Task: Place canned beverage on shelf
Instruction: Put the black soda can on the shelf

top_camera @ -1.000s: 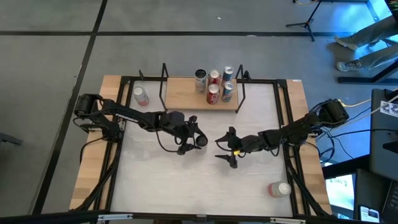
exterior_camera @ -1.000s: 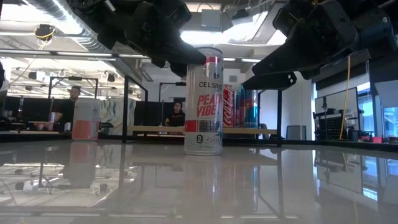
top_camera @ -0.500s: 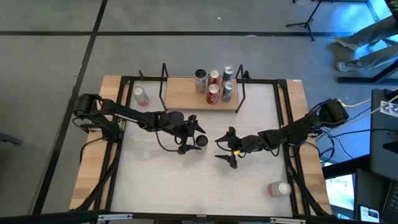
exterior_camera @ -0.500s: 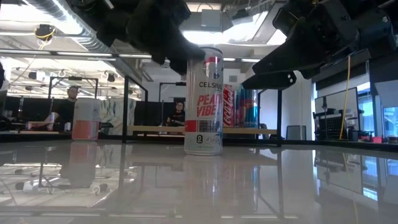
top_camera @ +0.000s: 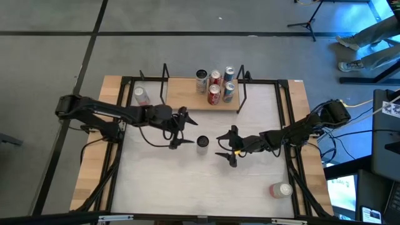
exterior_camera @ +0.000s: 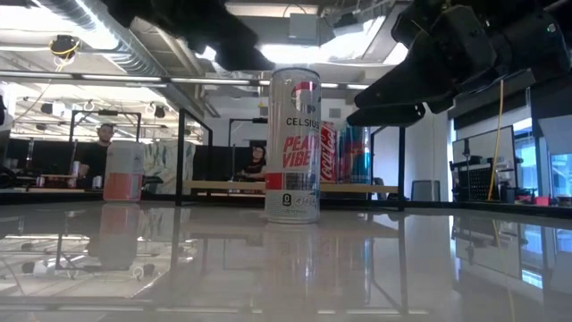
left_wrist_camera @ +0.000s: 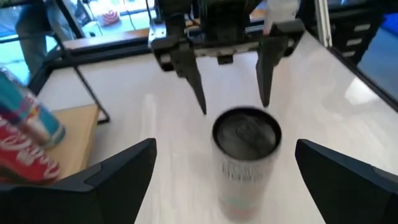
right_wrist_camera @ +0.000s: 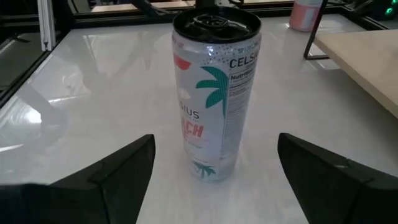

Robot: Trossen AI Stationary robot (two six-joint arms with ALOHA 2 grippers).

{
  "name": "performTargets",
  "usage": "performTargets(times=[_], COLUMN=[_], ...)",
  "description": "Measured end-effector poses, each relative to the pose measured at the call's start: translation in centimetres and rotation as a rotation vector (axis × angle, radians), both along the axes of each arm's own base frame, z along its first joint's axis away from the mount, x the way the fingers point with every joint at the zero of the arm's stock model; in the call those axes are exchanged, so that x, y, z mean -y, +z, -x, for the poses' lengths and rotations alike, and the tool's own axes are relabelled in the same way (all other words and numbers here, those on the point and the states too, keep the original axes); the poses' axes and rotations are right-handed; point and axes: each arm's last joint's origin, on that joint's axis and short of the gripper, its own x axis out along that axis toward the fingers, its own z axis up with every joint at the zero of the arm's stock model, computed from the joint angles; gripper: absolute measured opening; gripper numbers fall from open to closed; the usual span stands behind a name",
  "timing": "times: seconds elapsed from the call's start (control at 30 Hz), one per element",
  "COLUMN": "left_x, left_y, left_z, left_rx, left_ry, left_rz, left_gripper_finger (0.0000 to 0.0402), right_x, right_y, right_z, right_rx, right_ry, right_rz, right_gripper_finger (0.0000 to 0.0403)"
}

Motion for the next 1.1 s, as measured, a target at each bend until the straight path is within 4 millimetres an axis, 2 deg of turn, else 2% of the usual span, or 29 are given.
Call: performTargets(times=[0.17,0.37,0.57,0.87,1.1], left_x=[0.0,0.0,0.6,2.5,2.8], left_y=[-0.7,-4.4,-6.4,-7.3,-7.3], left_z=[1.5,3.4,4.3,5.1,5.0], left_rx=[-0.083,-0.064,0.006,0.07,0.084], left_ry=[0.004,0.029,-0.014,-0.11,-0.128], left_rz=[-0.003,0.038,0.062,0.043,0.037], left_gripper_finger=[0.0374,0.0374,0.0374,0.0374,0.0374], right_x=[0.0,0.1,0.2,-0.4,-1.3], right_y=[0.0,-0.1,-0.1,-3.0,-3.4], right_z=[0.0,0.0,0.0,-1.3,-4.4], right_rx=[-0.001,-0.001,0.008,-0.017,-0.023], right_ry=[-0.017,-0.064,-0.101,-0.162,-0.135], right_rz=[-0.012,-0.02,-0.044,-0.124,-0.05], right_gripper_finger=[0.0337,0.0337,0.0337,0.0337,0.0337])
